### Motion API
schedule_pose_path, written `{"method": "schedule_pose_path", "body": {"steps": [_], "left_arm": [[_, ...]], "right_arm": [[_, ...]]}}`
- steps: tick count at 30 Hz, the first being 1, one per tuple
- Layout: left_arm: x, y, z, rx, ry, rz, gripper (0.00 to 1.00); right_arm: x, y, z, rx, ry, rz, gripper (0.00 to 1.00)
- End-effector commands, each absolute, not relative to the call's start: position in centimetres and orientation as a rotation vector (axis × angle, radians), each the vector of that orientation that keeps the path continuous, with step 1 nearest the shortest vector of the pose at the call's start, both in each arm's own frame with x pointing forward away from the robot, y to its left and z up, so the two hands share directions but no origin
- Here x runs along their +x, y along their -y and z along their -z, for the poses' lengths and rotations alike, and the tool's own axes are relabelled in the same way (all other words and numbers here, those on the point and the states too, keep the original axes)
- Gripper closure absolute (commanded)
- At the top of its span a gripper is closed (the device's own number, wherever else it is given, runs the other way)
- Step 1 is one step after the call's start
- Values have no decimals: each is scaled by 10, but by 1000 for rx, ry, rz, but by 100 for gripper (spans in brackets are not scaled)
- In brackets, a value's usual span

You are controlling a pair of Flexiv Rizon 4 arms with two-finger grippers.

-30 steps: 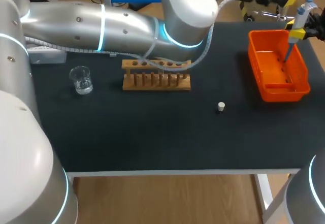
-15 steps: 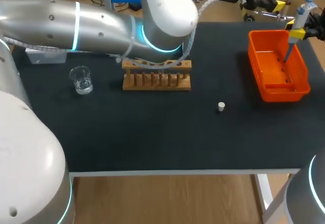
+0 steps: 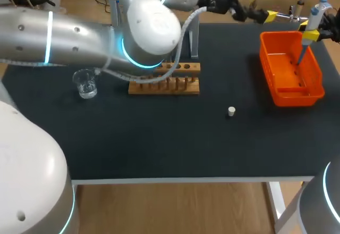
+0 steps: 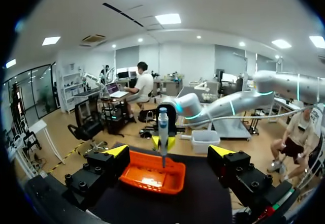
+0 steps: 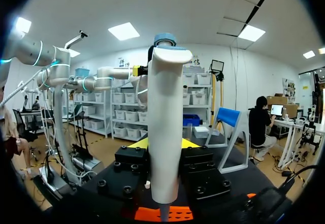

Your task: Invert the test tube, pick up the pipette, mount the tip to pipette, aspirate from beaker and dispense into the tube, eject the tip, return the pipette, and cap with the stopper.

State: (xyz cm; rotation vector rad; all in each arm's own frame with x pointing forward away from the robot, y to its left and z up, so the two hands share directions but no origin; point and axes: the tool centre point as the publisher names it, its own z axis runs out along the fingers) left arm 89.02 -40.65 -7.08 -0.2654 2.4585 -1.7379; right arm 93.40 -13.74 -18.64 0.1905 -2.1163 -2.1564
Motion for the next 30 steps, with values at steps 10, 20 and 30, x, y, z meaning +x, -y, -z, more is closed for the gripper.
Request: {"method": "schedule_pose_path", "body": {"steps": [10,20,30], "left_arm": [[859,353,97,-280,-2371,1812,0],[839,324,118,-301,-2305,1871,0],[824,304,141,-239,-2277,1940,0]], "right_arm": [[935,139,186,194,2116,2151,100],[935,139,186,194,2116,2151,100],[935,139,186,194,2116,2151,100]]}}
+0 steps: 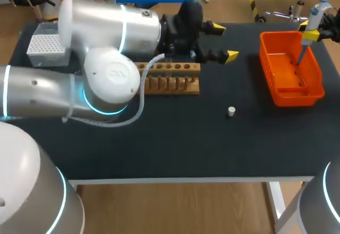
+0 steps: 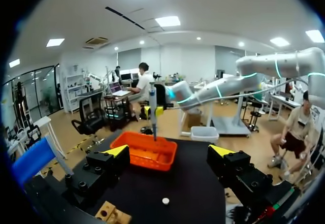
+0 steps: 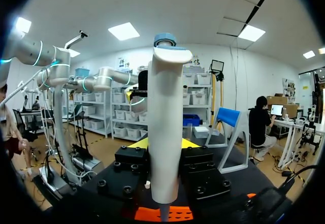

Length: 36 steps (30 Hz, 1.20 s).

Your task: Invert the test tube, pick up the pipette, mount the tip to pipette, aspirate from beaker and dispense into the tube, eject the tip, return the pipette, and cap with the stopper.

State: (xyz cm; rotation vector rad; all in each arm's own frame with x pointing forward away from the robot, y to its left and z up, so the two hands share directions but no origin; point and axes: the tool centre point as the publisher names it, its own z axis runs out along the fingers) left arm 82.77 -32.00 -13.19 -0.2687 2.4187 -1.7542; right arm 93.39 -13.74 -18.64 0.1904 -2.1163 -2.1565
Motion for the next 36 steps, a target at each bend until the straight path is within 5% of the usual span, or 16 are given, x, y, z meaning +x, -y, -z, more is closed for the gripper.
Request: {"method": "schedule_pose_path", "body": {"steps": [1,36], "left_arm": [[823,303,143,-240,-2275,1943,0],[799,233,208,-205,-2242,2029,0]], "right_arm": [[935,139,186,194,2116,2151,100],[935,139,186,194,2116,2151,100]]}}
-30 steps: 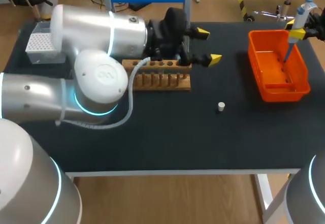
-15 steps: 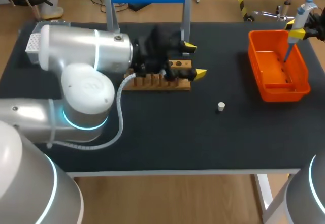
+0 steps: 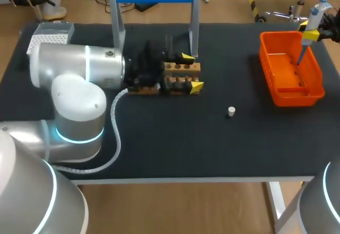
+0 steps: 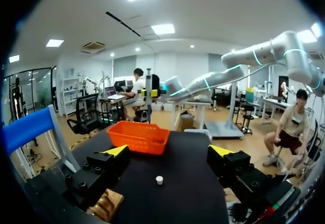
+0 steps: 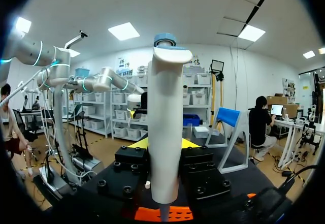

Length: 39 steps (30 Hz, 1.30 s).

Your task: Invert the test tube, pick up the pipette, mount the tip to pipette, aspirate from beaker and dispense into the tube, eject the tip, return the pipette, and cap with the stopper.

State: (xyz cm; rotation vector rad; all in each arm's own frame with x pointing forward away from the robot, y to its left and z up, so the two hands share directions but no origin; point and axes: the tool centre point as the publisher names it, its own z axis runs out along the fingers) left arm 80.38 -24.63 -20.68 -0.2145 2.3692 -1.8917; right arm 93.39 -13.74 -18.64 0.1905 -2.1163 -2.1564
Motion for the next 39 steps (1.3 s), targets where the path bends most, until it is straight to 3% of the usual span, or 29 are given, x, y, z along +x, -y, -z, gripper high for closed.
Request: {"method": "schedule_pose_path", "body": {"steps": [1,21,39], "left_arm": [[798,230,209,-209,-2247,2023,0],[791,213,228,-313,-2280,1954,0],[794,217,210,-286,-2198,1991,0]], "right_arm": [[935,139,186,194,2116,2151,100],[935,139,186,194,2116,2151,100],[935,139,186,194,2116,2151,100]]}}
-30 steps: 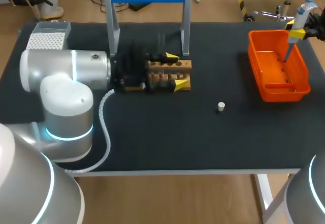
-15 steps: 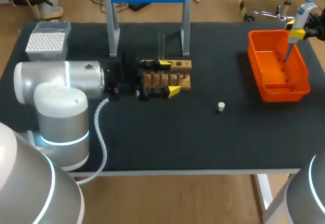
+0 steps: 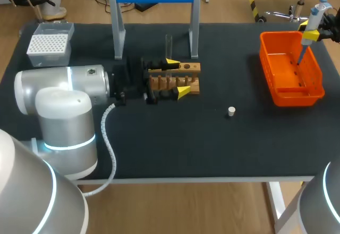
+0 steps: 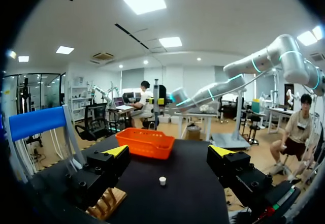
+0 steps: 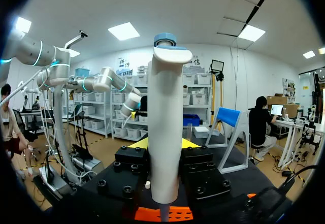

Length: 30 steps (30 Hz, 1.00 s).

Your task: Invert the test tube, pick up the pipette, mount the tip to pipette, aspirate from beaker and dispense into the tube, eject the tip, return the pipette, and cap with the stopper.

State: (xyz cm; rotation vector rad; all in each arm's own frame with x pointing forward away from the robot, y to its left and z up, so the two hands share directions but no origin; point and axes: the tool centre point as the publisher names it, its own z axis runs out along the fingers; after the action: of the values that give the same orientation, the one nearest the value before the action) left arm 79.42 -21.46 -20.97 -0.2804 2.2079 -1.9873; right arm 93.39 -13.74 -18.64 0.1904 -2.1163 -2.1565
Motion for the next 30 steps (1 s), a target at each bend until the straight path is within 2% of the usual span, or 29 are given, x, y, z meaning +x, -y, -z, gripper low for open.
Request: {"method": "schedule_pose_path", "body": {"steps": [1,30], "left_arm": [[794,218,209,-286,-2199,1992,0],[806,222,175,-256,-2172,2019,0]], "right_arm": [[935,139,186,194,2116,2151,100],[935,139,186,194,2116,2151,100]]}}
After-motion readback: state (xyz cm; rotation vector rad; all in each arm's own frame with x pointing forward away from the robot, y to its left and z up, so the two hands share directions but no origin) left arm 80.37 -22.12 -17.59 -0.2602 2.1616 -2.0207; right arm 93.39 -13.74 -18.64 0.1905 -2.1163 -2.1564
